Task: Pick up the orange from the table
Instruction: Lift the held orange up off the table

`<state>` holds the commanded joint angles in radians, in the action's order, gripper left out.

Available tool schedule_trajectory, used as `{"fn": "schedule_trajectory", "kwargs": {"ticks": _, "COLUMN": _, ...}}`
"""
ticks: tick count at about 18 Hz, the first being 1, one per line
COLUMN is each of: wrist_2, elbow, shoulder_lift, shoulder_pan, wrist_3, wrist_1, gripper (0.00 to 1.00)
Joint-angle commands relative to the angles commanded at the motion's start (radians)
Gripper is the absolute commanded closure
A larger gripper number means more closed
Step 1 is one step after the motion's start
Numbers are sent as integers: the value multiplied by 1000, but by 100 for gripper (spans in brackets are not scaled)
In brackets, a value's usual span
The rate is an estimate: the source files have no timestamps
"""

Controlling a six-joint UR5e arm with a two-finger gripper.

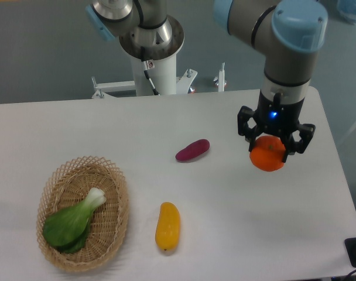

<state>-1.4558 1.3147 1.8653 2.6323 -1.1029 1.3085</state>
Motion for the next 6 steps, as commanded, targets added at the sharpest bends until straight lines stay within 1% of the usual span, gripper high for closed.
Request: {"fn": "schedule_trajectory", "kwargs": {"ticks": 6, "wrist_2": 3, "elbow": 0, "shoulder_lift": 0, "shoulder_pan": 5, "wrist_3": -2, "wrist_1": 2, "gripper": 29}}
